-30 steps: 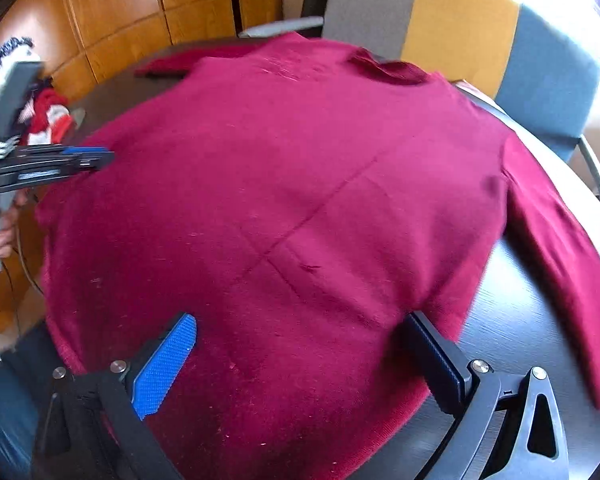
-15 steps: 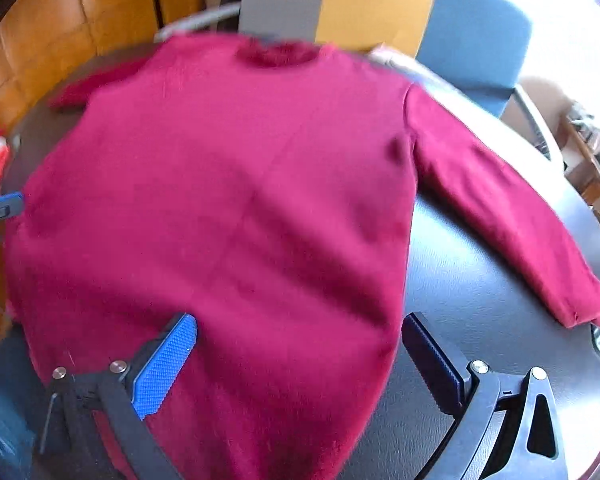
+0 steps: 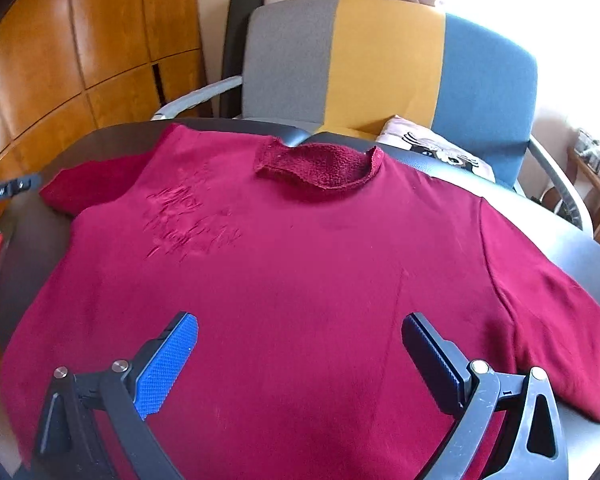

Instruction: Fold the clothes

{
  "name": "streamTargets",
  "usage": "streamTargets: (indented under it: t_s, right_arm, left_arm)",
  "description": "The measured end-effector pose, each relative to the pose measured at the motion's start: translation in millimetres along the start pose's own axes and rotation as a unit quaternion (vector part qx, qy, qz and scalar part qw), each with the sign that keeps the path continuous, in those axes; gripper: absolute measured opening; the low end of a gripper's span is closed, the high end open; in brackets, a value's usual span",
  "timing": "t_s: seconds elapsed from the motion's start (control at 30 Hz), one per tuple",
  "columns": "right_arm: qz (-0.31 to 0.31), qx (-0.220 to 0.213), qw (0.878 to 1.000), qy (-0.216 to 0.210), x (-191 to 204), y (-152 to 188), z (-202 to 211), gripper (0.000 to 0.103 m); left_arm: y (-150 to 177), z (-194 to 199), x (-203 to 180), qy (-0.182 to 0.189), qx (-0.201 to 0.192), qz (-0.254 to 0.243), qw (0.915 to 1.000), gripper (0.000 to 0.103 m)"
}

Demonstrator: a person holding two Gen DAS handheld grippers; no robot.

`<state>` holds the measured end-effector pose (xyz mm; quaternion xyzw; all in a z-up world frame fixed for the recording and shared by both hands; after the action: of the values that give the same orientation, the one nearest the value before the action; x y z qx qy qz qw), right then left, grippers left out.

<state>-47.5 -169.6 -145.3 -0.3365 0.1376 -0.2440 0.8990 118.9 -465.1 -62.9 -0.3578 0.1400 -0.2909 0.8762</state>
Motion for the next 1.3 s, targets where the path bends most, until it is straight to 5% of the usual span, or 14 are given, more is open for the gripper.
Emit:
streamTargets:
  t_s: [0.2,0.37,0.67,1.07,1.2,1.3]
  right_arm:
    - [-0.036,0.033,0.999,-0.010,-7,9,-25,0.103]
    - [-0.029,0.036,0.999,0.000,-3,10,-28,0.103]
    - [-0.034,0.036,0.999,0.002,-5,10,-33,0.103]
    - [-0.053,0.042,0.997,0.043,-1,10,-32,0.103]
    - [-0.055,0.041,0.997,0.039,-2,10,-31,0.103]
    - [-0.057,0.040,0.997,0.038,-2,11,-30,0.103]
  left_arm:
    - [-27,-66,9,-0.085,0.029,-0.030,0.9955,0.028]
    - [-5,-104,45,-0.154,0.073,-0.005,0.9854,0.029]
    - [42,-62,91,-0.139,0.082,0.162,0.9734,0.031]
    - [29,-56,92,-0.160,0.141,0.210,0.9542,0.026]
    - [14,-3,14,-0.124,0.019,0.107,0.9862,0.029]
    - [25,20,-71,-0.040,-0.021,0.007,0.9989,0.031]
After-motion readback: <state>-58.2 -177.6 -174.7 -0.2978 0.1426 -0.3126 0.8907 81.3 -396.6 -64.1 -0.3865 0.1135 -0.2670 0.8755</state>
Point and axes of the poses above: each gripper's, at about its wrist camera, not at the fingertips, and z roughly against the way its jaws point, x to its left, y to its underside, the point moved 3 cm from there along -z, roughly the way its jaws point, and after that the axes turned 8 degrees about z, right-handed, at the moved point
